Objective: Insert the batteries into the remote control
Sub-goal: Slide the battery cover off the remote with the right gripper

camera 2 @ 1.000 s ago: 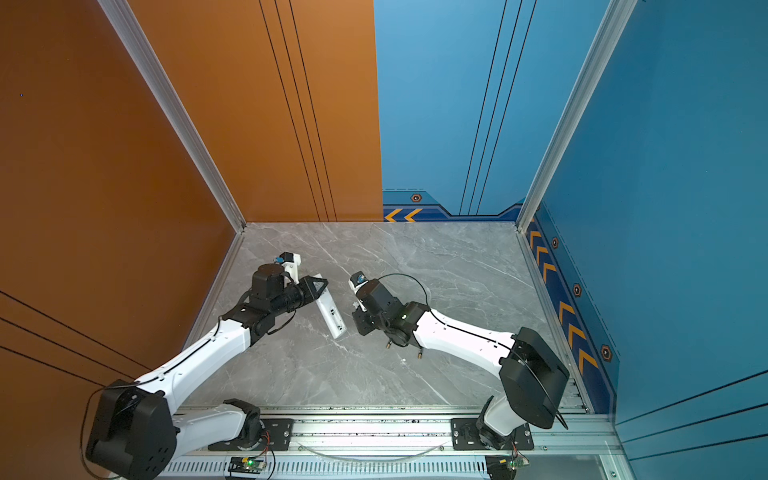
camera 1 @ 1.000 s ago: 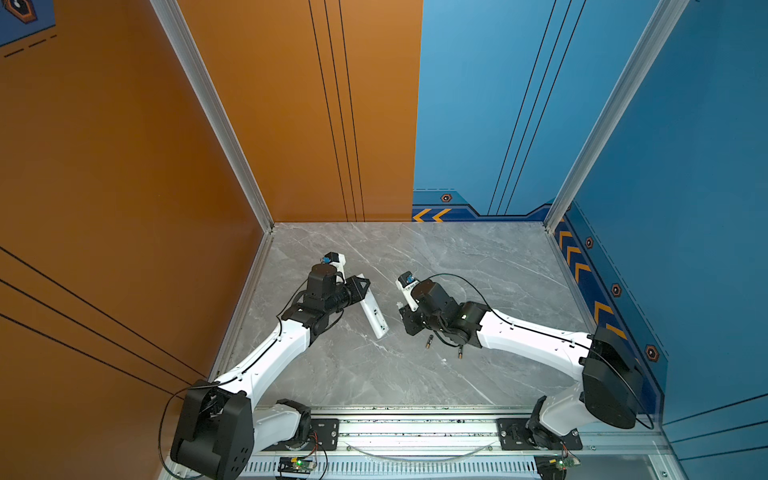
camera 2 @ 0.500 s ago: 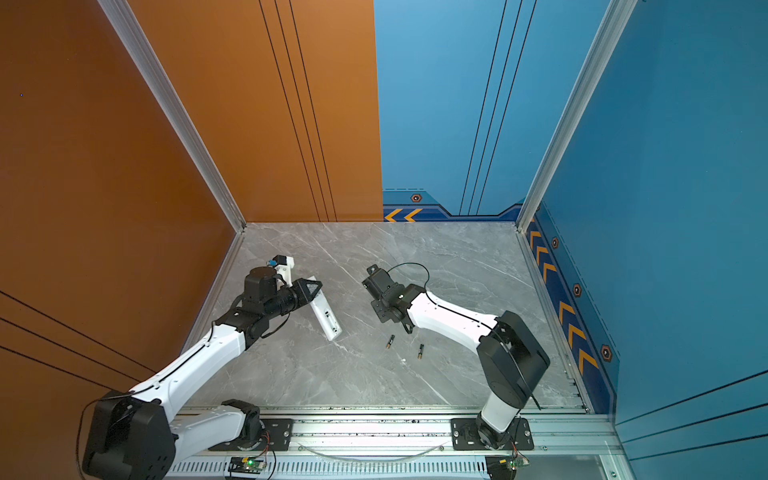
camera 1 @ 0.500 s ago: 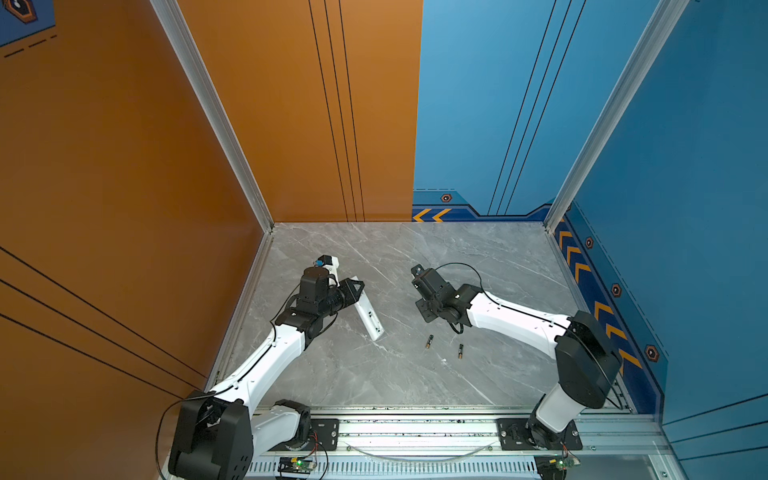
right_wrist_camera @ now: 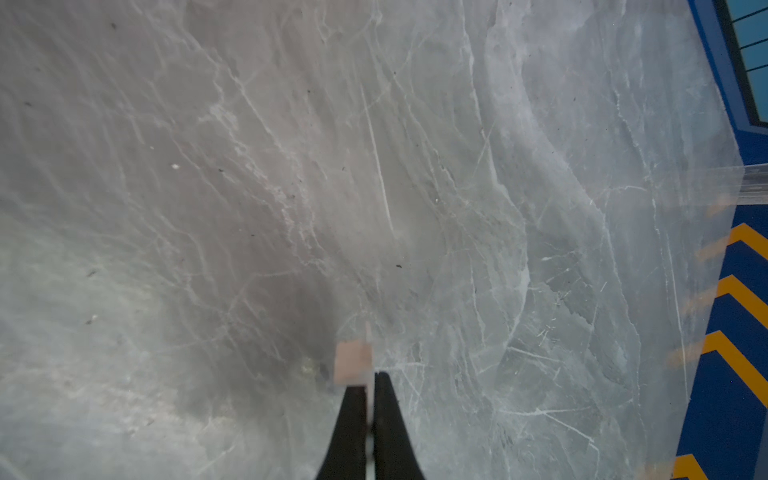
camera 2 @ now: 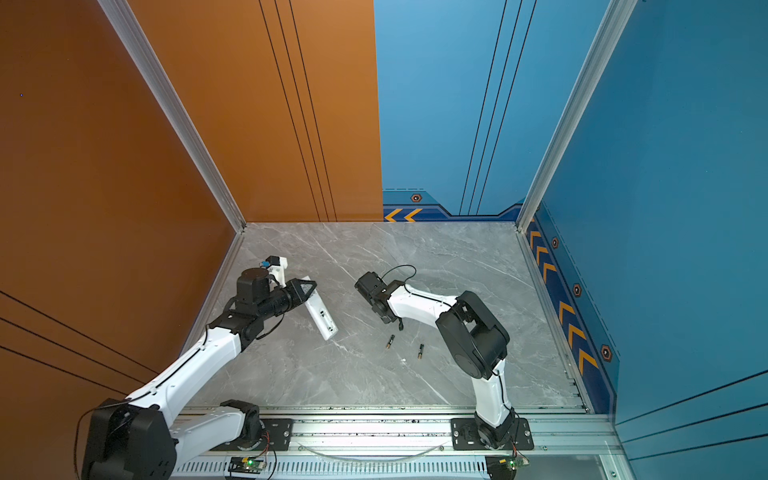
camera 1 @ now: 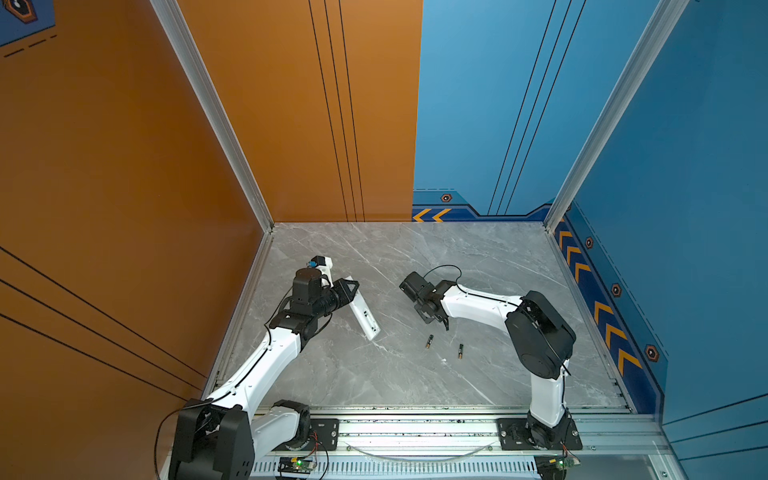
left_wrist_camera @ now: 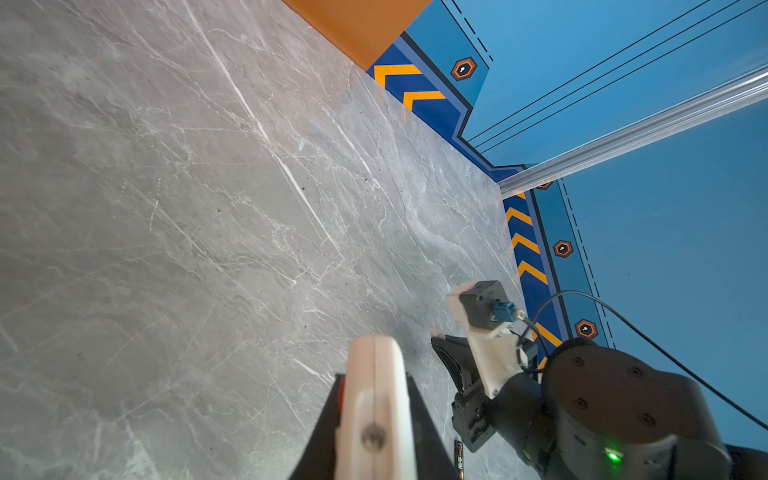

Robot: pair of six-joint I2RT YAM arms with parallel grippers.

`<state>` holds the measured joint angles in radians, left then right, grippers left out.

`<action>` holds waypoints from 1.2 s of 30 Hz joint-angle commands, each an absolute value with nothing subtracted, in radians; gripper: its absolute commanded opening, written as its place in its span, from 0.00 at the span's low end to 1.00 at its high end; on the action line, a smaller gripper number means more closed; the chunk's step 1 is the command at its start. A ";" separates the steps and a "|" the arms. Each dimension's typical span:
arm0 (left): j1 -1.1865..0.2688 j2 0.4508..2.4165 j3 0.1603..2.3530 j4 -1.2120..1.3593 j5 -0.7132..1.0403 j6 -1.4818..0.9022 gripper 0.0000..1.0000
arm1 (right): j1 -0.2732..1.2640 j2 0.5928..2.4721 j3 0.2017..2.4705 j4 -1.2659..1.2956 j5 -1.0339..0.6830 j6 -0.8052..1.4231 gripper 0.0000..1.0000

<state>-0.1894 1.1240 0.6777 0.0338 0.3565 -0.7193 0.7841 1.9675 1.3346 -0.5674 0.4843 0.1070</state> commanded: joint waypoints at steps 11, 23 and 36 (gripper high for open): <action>-0.164 1.085 0.675 0.017 0.397 -0.684 0.00 | 0.808 2.055 1.378 -0.623 0.570 0.108 0.03; -0.161 1.063 0.670 0.003 0.385 -0.677 0.00 | 0.843 2.068 1.381 -0.627 0.571 0.137 0.17; -0.156 1.052 0.683 -0.019 0.381 -0.661 0.00 | 0.870 2.027 1.357 -0.627 0.544 0.172 0.30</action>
<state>-0.1642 1.0668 0.6724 -0.0116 0.3687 -0.6796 0.8589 2.0521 1.3689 -0.5945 0.5804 0.1379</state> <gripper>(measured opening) 0.199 0.295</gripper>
